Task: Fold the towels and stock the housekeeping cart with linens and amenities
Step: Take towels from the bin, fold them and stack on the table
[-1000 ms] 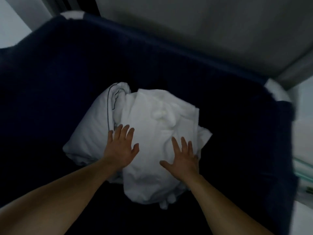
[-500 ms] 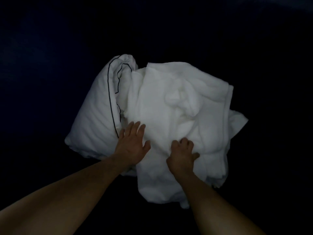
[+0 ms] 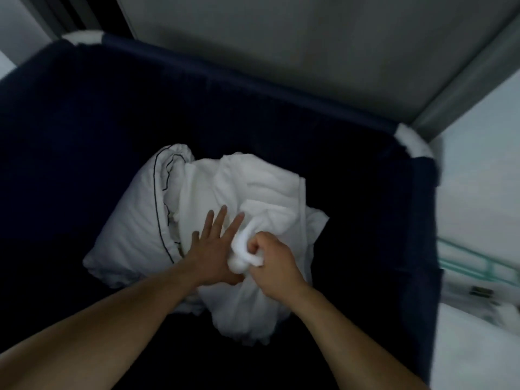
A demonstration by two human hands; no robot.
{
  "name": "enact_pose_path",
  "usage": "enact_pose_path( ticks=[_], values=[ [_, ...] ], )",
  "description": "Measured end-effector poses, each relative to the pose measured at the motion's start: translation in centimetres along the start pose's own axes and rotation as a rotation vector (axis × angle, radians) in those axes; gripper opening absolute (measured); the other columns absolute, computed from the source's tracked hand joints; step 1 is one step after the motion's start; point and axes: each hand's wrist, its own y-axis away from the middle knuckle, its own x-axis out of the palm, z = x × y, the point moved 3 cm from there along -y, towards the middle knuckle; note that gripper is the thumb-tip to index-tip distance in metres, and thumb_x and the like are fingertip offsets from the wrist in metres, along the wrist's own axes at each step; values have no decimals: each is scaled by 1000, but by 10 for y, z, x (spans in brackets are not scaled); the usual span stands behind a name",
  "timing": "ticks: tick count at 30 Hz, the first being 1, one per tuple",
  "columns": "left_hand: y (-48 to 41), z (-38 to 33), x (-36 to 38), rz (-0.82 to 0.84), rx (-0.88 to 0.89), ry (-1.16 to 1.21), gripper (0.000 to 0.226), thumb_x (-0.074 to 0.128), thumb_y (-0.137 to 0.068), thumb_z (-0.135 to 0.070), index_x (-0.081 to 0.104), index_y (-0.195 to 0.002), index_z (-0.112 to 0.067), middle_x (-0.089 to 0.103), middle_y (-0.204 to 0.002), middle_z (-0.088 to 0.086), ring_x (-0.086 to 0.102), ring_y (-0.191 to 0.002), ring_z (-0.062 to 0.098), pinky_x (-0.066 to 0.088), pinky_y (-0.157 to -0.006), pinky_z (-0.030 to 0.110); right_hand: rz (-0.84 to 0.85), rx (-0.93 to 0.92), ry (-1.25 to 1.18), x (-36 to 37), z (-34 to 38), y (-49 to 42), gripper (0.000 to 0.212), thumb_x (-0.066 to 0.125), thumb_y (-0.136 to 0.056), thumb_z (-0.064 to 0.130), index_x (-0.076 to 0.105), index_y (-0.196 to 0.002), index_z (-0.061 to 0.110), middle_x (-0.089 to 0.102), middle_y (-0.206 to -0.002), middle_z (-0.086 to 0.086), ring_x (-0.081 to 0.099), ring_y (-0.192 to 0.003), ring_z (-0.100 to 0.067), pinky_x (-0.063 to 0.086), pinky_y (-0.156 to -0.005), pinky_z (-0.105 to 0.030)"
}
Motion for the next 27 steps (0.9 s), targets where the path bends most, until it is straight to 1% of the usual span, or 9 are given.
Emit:
enact_pose_path(
  ticks=[3, 6, 8, 10, 12, 15, 18, 21, 27],
  values=[
    [-4, -33, -19, 38, 81, 64, 93, 74, -76, -54, 25, -151, -32, 0, -165, -2, 1, -151, 29, 23, -115, 50, -16, -100, 17, -39, 21, 22, 27, 65, -77, 7, 49, -83, 28, 49, -85, 19, 50, -79, 4, 38, -70, -5],
    [2, -59, -34, 37, 115, 371, 55, 77, -83, -31, 56, -132, -15, 60, -130, 2, 57, -120, 21, 43, -93, 25, -155, -8, 51, -86, 19, 35, 33, 64, -78, 6, 50, -92, 33, 50, -95, 19, 54, -87, -3, 44, -75, -17],
    [8, -77, -52, -3, 137, 420, 50, 79, -81, -29, 60, -125, -14, 63, -118, -2, 59, -105, 14, 42, -76, 11, -227, 71, 106, -112, 15, 43, 47, 67, -76, 15, 47, -113, 35, 44, -114, 17, 51, -103, -7, 45, -82, -24],
    [15, -101, -78, -22, 178, 501, 54, 81, -79, -26, 58, -127, -16, 61, -112, -9, 59, -102, 10, 41, -70, 5, -146, 93, 161, -126, 13, 51, 92, 76, -68, 32, 22, -140, 47, 24, -135, 20, 36, -126, -10, 42, -91, -27],
    [24, -129, -109, -3, 206, 600, 55, 82, -78, -32, 58, -127, -25, 63, -110, -18, 61, -100, 3, 46, -76, 9, -74, 53, 177, -135, 17, 60, 131, 84, -54, 54, -9, -146, 57, -2, -151, 28, 14, -143, -11, 35, -104, -35],
    [39, -181, -158, -7, 243, 735, 35, 76, -78, -37, 63, -109, -44, 70, -102, -23, 65, -95, -5, 53, -75, 16, -126, -18, 231, -152, 27, 74, 153, 83, -40, 74, -24, -147, 51, -20, -157, 25, -5, -150, -11, 19, -115, -37],
    [53, -233, -196, -58, 253, 830, 32, 73, -77, -27, 67, -106, -40, 72, -100, -20, 67, -95, 1, 54, -79, 25, -269, 2, 55, -183, 42, 90, 144, 88, -42, 65, -1, -153, 44, 10, -159, 22, 17, -145, -2, 30, -114, -33],
    [78, -288, -224, -122, 270, 896, 32, 73, -73, -27, 70, -104, -37, 74, -97, -14, 69, -96, 10, 57, -82, 35, -401, -13, -131, -221, 56, 113, 112, 92, -49, 49, 29, -142, 49, 49, -130, 32, 49, -120, 7, 50, -95, -27],
    [162, -398, -282, -325, 408, 937, 35, 80, -76, -26, 67, -108, -25, 73, -100, -6, 68, -97, 16, 57, -77, 32, -603, -77, -180, -324, 103, 178, 81, 88, -55, 39, 42, -121, 52, 55, -97, 36, 49, -88, 30, 41, -64, -3]
  ],
)
